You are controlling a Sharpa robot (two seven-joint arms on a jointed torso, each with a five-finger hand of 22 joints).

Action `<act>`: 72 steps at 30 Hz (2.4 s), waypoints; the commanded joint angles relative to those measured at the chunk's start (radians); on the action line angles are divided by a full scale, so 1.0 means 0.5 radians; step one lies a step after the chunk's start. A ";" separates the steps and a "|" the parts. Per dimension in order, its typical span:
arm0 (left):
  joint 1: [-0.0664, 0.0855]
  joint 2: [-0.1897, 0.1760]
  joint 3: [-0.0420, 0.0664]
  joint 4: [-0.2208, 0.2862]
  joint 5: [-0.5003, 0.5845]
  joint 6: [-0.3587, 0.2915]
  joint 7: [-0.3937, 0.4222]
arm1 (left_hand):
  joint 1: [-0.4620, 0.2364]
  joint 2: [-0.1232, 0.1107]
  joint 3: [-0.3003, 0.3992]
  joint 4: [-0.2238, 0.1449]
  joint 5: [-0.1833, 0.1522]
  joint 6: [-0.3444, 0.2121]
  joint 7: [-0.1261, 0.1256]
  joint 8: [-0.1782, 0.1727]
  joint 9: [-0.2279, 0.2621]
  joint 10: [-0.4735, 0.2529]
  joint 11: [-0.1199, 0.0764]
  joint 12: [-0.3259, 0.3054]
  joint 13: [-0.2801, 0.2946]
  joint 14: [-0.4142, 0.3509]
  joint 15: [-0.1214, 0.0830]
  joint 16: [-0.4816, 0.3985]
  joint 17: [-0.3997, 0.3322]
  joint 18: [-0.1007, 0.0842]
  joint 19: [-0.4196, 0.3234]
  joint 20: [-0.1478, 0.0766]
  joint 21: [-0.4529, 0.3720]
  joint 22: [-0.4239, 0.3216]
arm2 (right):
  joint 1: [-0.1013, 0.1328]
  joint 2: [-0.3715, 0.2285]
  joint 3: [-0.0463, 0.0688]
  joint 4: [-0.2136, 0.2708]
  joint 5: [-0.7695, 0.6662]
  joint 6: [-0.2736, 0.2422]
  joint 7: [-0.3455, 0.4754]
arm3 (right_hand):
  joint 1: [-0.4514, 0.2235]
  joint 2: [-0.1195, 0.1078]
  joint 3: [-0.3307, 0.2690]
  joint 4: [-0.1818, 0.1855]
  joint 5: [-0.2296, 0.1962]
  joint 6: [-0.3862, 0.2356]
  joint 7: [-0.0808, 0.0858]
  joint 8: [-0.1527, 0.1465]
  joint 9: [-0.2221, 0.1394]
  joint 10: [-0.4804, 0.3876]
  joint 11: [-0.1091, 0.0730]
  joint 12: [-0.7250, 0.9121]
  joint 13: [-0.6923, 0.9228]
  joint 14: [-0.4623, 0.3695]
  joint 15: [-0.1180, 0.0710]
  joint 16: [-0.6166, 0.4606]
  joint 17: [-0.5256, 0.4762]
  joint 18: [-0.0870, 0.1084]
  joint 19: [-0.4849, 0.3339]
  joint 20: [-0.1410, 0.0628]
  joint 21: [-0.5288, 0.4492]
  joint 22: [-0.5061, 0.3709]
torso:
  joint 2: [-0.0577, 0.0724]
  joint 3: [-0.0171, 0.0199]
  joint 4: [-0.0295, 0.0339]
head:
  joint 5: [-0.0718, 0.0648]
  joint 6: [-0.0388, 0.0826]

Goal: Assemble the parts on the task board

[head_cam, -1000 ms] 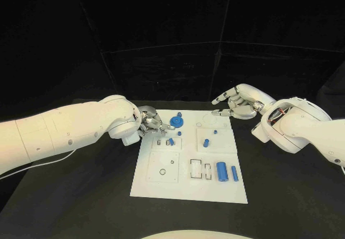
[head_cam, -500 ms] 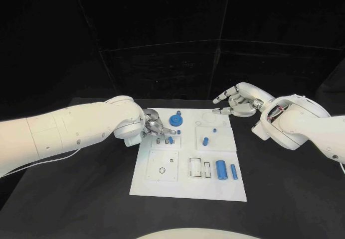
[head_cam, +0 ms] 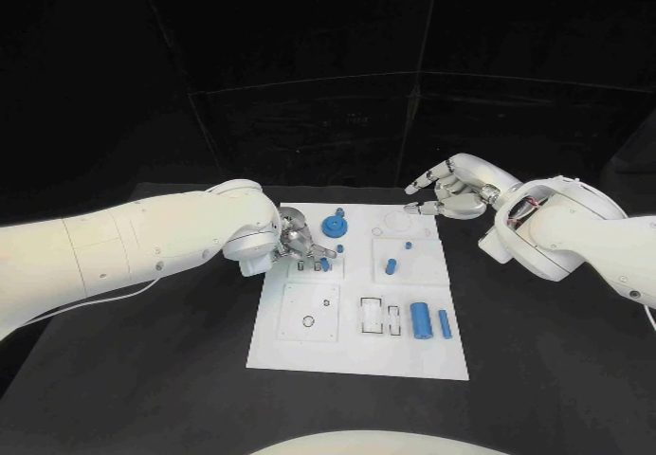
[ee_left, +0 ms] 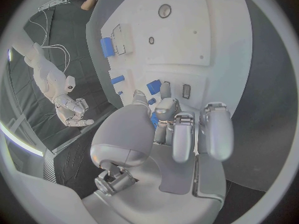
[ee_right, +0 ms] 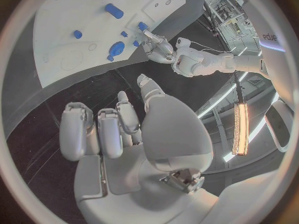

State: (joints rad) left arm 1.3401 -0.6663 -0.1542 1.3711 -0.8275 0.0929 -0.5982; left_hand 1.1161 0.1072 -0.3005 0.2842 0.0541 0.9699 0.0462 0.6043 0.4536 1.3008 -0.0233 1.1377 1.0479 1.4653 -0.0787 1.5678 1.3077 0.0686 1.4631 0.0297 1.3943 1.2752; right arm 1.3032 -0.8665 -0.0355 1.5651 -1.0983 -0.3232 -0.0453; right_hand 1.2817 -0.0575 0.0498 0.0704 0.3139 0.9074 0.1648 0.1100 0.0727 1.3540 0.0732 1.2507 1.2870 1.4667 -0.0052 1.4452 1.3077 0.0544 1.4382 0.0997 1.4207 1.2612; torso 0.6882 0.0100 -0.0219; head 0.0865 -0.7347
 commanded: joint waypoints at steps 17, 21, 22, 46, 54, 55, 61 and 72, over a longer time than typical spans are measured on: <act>0.004 0.044 -0.001 -0.041 -0.015 0.014 0.016 | 0.037 0.041 0.012 -0.026 -0.004 -0.041 -0.001 0.044 0.034 0.002 -0.001 0.001 0.002 0.211 -0.011 0.006 0.526 -0.022 0.021 -0.012 -0.007 -0.009 | 0.004 0.028 0.002 -0.023 -0.007 0.034 -0.013 | -0.013 0.004 -0.013 0.004 0.022 0.004 -0.013 0.013 0.003 -0.002 -0.009 -0.005 -0.004 0.099 -0.010 -0.013 0.052 0.019 -0.007 -0.009 -0.009 -0.004 | 0.000 0.0015 0.000 | -0.002 -0.010; 0.004 0.060 -0.001 -0.055 -0.015 0.021 0.016 | 0.040 0.042 0.013 -0.028 -0.004 -0.043 -0.001 0.046 0.035 0.002 -0.001 0.001 0.002 0.211 -0.011 0.006 0.526 -0.022 0.021 -0.012 -0.007 -0.008 | 0.004 0.030 0.002 -0.025 -0.007 0.038 -0.015 | -0.013 0.004 -0.013 0.004 0.022 0.004 -0.013 0.013 0.003 -0.002 -0.009 -0.005 -0.004 0.099 -0.010 -0.013 0.052 0.019 -0.007 -0.009 -0.009 -0.004 | 0.000 0.0010 0.000 | -0.003 -0.013; 0.004 0.065 -0.001 -0.060 -0.015 0.021 0.016 | 0.040 0.042 0.013 -0.028 -0.004 -0.043 -0.001 0.046 0.035 0.002 -0.001 0.001 0.002 0.211 -0.011 0.006 0.526 -0.022 0.021 -0.012 -0.007 -0.008 | 0.004 0.031 0.002 -0.025 -0.007 0.038 -0.015 | -0.013 0.004 -0.013 0.004 0.022 0.004 -0.013 0.013 0.003 -0.002 -0.009 -0.005 -0.004 0.099 -0.010 -0.013 0.052 0.019 -0.007 -0.009 -0.009 -0.004 | 0.001 0.0010 -0.001 | -0.004 -0.014; 0.004 0.105 -0.001 -0.084 -0.026 0.081 0.004 | 0.089 0.031 0.026 -0.070 -0.004 -0.064 -0.002 0.081 0.062 0.006 -0.002 0.012 0.011 0.211 -0.011 0.006 0.526 -0.020 0.015 -0.011 -0.007 -0.007 | 0.004 0.050 0.002 -0.038 -0.007 0.057 -0.020 | -0.012 0.005 -0.016 0.006 0.029 0.005 -0.014 0.014 0.004 -0.002 -0.009 -0.005 -0.005 0.098 -0.010 -0.016 0.048 0.019 -0.007 -0.010 -0.010 -0.006 | 0.000 0.0017 0.001 | -0.007 -0.028; 0.004 0.115 -0.008 -0.094 -0.059 0.093 -0.014 | 0.117 0.036 0.044 -0.095 -0.004 -0.075 -0.002 0.095 0.073 0.005 -0.002 0.013 0.011 0.211 -0.012 0.006 0.526 -0.020 0.014 -0.011 -0.006 -0.004 | 0.004 0.051 0.002 -0.039 -0.007 0.059 -0.021 | -0.011 0.007 -0.017 0.007 0.033 0.005 -0.015 0.016 0.004 -0.002 -0.010 -0.004 -0.005 0.098 -0.011 -0.016 0.048 0.019 -0.007 -0.010 -0.011 -0.006 | 0.000 0.0013 0.003 | -0.006 -0.027; 0.004 0.115 -0.009 -0.094 -0.060 0.093 -0.014 | 0.121 0.037 0.047 -0.098 -0.004 -0.076 -0.002 0.097 0.074 0.005 -0.002 0.013 0.011 0.211 -0.012 0.006 0.526 -0.020 0.013 -0.011 -0.006 -0.005 | 0.004 0.052 0.001 -0.040 -0.007 0.059 -0.021 | -0.011 0.007 -0.017 0.007 0.033 0.005 -0.015 0.016 0.004 -0.002 -0.010 -0.004 -0.005 0.098 -0.011 -0.016 0.048 0.019 -0.007 -0.010 -0.011 -0.006 | 0.000 0.0013 0.003 | -0.006 -0.027; 0.004 0.116 -0.011 -0.091 -0.063 0.096 -0.014 | 0.147 0.043 0.071 -0.122 -0.003 -0.085 -0.003 0.108 0.083 0.004 -0.003 0.014 0.012 0.211 -0.012 0.006 0.526 -0.020 0.012 -0.011 -0.006 -0.003 | 0.004 0.056 0.001 -0.044 -0.007 0.061 -0.022 | -0.011 0.007 -0.017 0.007 0.033 0.005 -0.015 0.016 0.004 -0.002 -0.010 -0.004 -0.005 0.098 -0.011 -0.016 0.048 0.019 -0.007 -0.010 -0.011 -0.006 | 0.000 0.0014 0.002 | -0.004 -0.031; 0.004 0.118 -0.012 -0.084 -0.064 0.075 0.003 | 0.324 0.093 0.266 -0.256 0.000 -0.126 -0.017 0.122 0.097 -0.006 -0.015 0.006 0.005 0.211 -0.022 0.006 0.526 -0.016 0.002 -0.018 -0.015 -0.012 | 0.004 0.061 0.001 -0.051 -0.007 0.065 -0.024 | -0.009 0.007 -0.018 0.008 0.036 0.005 -0.015 0.017 0.004 -0.001 -0.010 -0.003 -0.005 0.099 -0.011 -0.015 0.050 0.019 -0.007 -0.011 -0.011 -0.006 | 0.001 0.0012 0.000 | -0.004 -0.035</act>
State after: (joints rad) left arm 1.3410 -0.6079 -0.1601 1.3273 -0.8505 0.1300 -0.6001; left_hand 1.2738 0.1521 -0.1713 0.1587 0.0541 0.9107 0.0369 0.6625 0.5024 1.2969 -0.0269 1.1424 1.0514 1.4669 -0.0849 1.5677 1.3075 0.0690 1.4659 0.0267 1.3903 1.2703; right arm 1.3032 -0.8367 -0.0356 1.5390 -1.0990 -0.2966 -0.0577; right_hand 1.2817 -0.0575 0.0463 0.0740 0.3253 0.9074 0.1648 0.1122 0.0730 1.3541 0.0732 1.2507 1.2855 1.4667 -0.0052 1.4405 1.3073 0.0543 1.4383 0.0997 1.4207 1.2596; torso 0.6880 0.0105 -0.0213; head 0.0850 -0.7521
